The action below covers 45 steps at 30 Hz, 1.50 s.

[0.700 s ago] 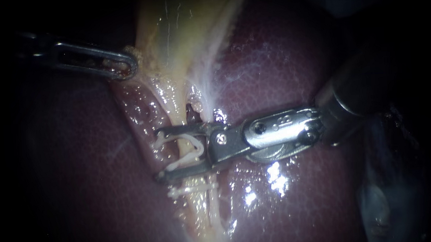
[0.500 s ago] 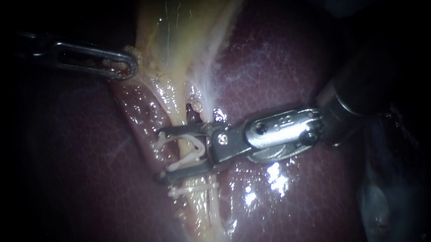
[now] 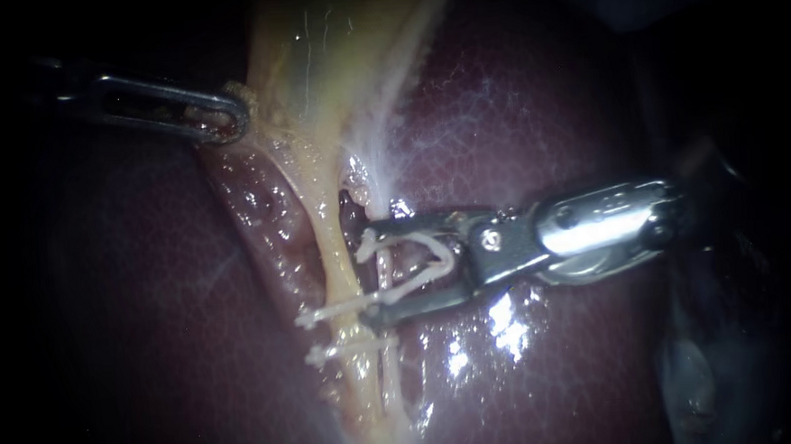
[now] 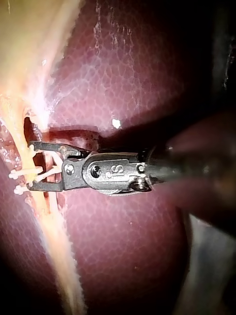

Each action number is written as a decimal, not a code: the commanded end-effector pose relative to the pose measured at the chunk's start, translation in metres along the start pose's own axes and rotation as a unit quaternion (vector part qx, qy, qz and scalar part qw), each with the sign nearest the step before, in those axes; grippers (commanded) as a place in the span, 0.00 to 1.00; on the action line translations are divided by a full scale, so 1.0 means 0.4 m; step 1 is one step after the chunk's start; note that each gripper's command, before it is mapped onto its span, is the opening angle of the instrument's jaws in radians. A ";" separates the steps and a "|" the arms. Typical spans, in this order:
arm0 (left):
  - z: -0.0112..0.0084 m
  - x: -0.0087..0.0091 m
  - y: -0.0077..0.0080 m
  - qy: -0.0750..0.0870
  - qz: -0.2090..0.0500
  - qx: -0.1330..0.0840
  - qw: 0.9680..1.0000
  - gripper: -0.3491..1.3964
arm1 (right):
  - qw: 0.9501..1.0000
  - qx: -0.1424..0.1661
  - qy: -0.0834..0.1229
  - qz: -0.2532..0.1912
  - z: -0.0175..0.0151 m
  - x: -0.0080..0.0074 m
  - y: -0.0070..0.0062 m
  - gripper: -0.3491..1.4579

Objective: Clipping third clip left tube

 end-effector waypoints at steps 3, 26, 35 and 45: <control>0.0000 0.0000 0.0000 0.000 0.000 0.000 1.000 0.00 | 1.000 0.000 0.000 -0.001 -0.0001 -0.0008 0.0001 0.46; 0.0001 0.0000 0.0000 0.000 0.000 0.000 1.000 0.00 | 0.985 0.061 0.047 0.154 0.0084 -0.0152 0.0086 0.46; 0.0002 0.0002 0.0002 0.000 0.000 0.000 1.000 0.00 | 0.981 0.074 0.045 0.173 0.0139 -0.0211 0.0116 0.46; 0.0004 0.0003 0.0005 0.000 0.001 0.000 1.000 0.00 | 0.967 0.110 0.086 0.213 0.0200 -0.0191 0.0138 0.46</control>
